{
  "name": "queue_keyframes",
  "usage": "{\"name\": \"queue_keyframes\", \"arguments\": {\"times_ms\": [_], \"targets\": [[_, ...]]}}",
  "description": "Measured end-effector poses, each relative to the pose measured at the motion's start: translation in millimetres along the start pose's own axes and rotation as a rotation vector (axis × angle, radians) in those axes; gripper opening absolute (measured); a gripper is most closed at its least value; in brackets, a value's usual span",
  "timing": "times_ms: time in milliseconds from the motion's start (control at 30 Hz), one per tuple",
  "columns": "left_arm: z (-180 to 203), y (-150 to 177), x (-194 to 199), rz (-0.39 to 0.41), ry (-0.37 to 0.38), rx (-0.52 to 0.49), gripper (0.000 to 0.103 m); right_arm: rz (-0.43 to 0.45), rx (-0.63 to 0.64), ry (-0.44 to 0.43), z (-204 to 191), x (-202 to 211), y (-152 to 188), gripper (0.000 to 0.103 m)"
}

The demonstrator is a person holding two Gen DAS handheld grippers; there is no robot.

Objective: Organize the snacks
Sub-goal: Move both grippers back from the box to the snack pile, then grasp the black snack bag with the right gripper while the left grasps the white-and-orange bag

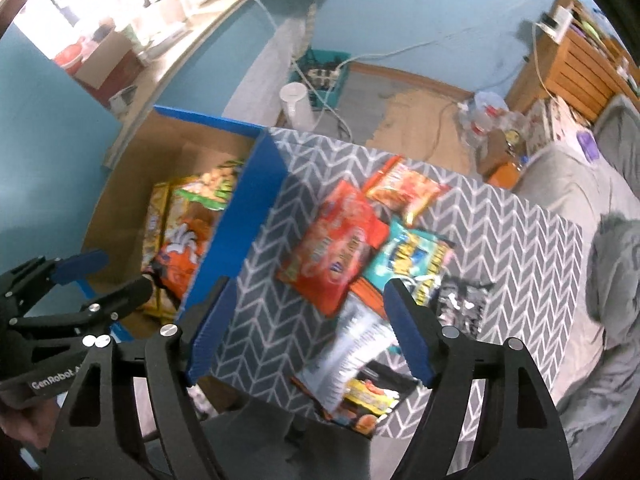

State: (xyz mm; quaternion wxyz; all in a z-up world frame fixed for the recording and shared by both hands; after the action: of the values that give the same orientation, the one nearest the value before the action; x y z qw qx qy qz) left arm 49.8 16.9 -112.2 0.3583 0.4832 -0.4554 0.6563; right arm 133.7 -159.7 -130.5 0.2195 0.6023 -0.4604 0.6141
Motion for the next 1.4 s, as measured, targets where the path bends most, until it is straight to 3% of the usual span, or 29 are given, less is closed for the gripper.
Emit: {"name": "queue_keyframes", "arguments": {"times_ms": [767,1400], "targets": [[100,8,-68,-0.168,0.078,-0.125,0.077,-0.080,-0.221,0.047,149,-22,58,0.077],[120,23,-124,-0.284,0.115,-0.061,0.081,-0.194,-0.247,0.042,181,-108,80,0.077]]}}
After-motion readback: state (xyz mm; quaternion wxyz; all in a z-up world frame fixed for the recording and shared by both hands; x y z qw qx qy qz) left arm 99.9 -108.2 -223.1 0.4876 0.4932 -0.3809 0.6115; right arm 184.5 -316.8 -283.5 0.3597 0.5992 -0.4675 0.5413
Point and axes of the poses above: each gripper's, at about its wrist camera, not at the fingertips, and x roughly against the way its jaws point, z to its right, y to its underside, the point moved 2 cm from there along -x, roughly the way its jaws point
